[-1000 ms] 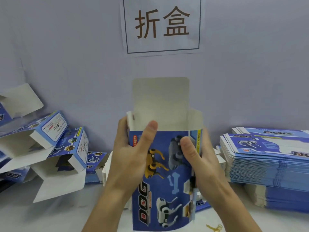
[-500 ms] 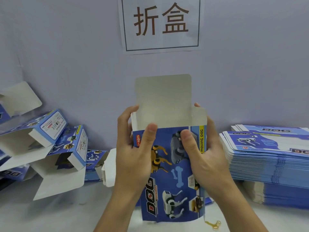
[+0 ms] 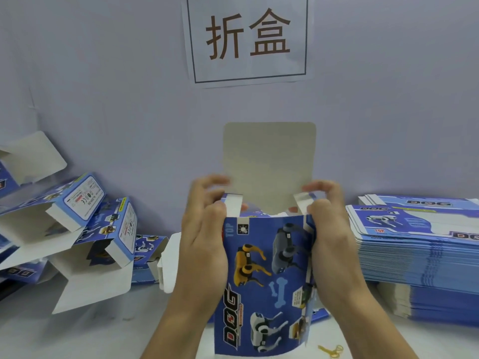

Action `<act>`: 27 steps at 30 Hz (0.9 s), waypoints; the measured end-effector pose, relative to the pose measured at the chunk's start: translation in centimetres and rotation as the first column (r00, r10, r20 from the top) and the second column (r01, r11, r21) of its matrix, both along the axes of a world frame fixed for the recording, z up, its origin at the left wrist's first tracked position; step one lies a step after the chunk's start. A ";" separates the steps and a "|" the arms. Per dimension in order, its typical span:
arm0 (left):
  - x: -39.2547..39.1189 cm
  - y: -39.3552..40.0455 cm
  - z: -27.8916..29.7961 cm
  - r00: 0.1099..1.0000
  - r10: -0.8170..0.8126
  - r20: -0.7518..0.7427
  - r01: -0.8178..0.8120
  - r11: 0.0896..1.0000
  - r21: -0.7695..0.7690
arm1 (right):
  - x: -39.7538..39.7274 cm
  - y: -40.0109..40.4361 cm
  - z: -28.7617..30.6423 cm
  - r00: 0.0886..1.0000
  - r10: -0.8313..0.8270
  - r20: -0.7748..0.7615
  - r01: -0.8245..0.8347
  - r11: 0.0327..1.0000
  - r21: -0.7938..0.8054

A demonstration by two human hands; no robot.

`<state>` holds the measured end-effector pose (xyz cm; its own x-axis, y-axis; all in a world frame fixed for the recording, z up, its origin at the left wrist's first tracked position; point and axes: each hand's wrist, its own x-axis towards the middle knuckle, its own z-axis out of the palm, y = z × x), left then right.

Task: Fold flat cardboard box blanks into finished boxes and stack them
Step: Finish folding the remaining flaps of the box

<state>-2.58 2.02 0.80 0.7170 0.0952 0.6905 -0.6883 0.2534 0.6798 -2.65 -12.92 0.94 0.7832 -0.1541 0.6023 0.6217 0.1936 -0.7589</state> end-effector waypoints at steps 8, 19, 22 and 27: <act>-0.3 0.1 0.5 1.000 -0.014 -0.019 0.013 0.995 -0.096 | -0.8 0.5 0.1 0.972 0.236 0.019 -0.236 0.969 0.075; 0.0 1.4 -0.5 0.998 0.039 0.051 -0.042 0.998 0.046 | -0.3 0.1 -1.4 0.960 0.280 0.006 -0.280 0.960 0.014; -0.2 1.9 -0.4 0.999 -0.010 0.033 0.006 0.992 0.123 | -0.1 -0.7 -1.3 0.935 0.356 0.004 -0.356 0.935 0.002; -0.5 2.9 0.3 1.000 0.009 -0.001 -0.008 0.979 0.202 | -0.1 -1.4 -1.0 0.934 0.356 0.003 -0.356 0.933 -0.058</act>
<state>-3.09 4.96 1.13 0.7181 -0.0397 0.6948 -0.6884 0.1051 0.7176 -2.73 -14.33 -0.05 0.7727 0.1675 0.6123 0.5296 0.3617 -0.7673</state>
